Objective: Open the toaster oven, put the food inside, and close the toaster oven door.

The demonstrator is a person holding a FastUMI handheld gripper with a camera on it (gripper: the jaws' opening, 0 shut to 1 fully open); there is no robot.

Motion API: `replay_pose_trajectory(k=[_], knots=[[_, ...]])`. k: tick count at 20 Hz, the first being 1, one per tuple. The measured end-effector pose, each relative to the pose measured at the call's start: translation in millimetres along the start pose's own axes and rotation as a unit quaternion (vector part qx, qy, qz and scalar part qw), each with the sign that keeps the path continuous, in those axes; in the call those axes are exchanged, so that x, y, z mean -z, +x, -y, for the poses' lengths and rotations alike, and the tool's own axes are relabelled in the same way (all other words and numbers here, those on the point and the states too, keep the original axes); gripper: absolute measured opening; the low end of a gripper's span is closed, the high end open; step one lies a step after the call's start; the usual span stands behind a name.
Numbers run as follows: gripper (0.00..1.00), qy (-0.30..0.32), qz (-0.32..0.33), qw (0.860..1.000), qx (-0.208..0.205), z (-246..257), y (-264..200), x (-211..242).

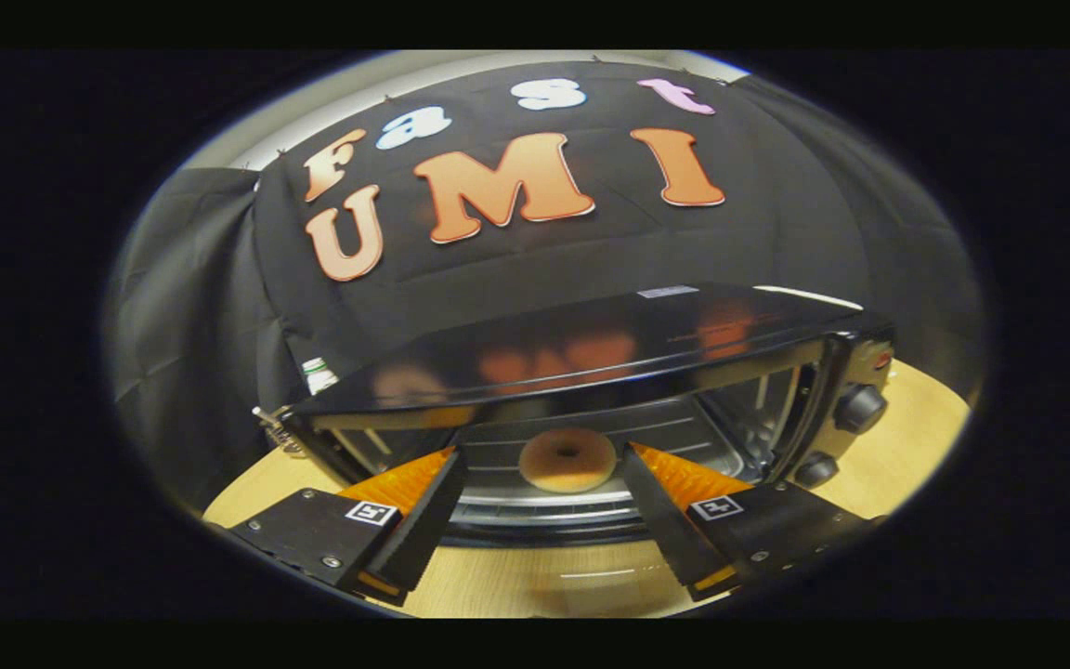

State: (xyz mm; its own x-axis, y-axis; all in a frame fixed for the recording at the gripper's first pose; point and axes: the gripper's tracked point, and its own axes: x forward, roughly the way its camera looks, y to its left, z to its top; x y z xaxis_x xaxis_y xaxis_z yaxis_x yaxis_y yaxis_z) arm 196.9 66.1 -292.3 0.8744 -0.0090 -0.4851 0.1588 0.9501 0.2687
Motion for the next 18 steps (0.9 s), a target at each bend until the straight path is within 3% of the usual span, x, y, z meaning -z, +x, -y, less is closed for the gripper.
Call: replay_pose_trajectory(k=[11, 18], knots=[[0.98, -0.046, -0.066, 0.996, -0.037, 8.3, -138.6, 67.6], [0.99, -0.079, -0.116, 0.990, -0.014, 31.4, -163.5, 117.6]])
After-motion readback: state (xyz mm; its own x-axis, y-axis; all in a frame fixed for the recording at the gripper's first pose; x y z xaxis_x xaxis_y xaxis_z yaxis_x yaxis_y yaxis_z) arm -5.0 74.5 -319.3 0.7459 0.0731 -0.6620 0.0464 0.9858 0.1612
